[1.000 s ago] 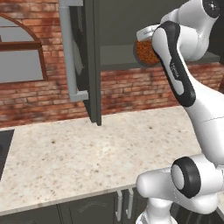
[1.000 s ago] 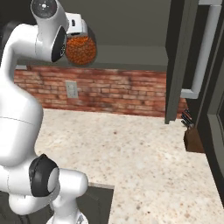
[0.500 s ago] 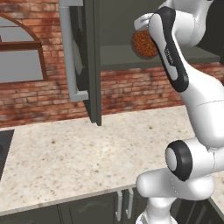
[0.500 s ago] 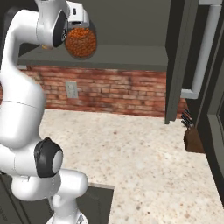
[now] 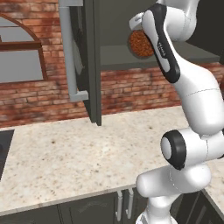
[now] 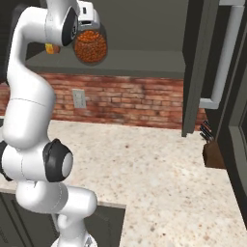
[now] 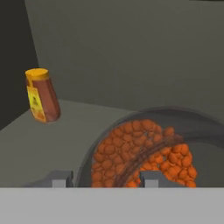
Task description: Pick the jar and jar from the dining table and place them in the open cabinet. Close the cabinet after placing the objects.
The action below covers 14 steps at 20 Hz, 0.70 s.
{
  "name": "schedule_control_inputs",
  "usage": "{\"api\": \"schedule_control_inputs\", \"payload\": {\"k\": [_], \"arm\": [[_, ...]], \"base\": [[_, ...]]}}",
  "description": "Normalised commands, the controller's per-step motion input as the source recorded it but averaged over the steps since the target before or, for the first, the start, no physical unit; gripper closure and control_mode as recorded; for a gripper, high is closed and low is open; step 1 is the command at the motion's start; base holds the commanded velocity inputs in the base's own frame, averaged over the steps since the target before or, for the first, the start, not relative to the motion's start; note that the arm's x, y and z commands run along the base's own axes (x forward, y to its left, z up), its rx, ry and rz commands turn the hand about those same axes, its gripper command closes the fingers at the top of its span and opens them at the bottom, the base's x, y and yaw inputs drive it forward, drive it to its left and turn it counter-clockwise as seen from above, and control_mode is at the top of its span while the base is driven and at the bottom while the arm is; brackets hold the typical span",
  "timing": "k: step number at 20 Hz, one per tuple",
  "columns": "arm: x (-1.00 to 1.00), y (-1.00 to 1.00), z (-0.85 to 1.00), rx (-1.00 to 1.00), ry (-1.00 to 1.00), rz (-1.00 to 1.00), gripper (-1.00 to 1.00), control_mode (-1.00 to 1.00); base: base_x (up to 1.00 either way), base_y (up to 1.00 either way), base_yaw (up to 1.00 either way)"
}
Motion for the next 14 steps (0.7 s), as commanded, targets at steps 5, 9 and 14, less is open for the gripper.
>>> {"api": "schedule_control_inputs", "payload": {"k": [5,9,14], "arm": [[0.43,0.29,-0.47,0.0,0.0,0.0,-1.0,-1.0],[0.37,0.2,-0.37,0.0,-0.01,0.0,-1.0,-1.0],[0.32,0.13,-0.37,0.0,-0.07,0.0,-1.0,-1.0]], "base": [[0.0,0.0,0.0],[0.0,0.0,0.0],[0.0,0.0,0.0]]}}
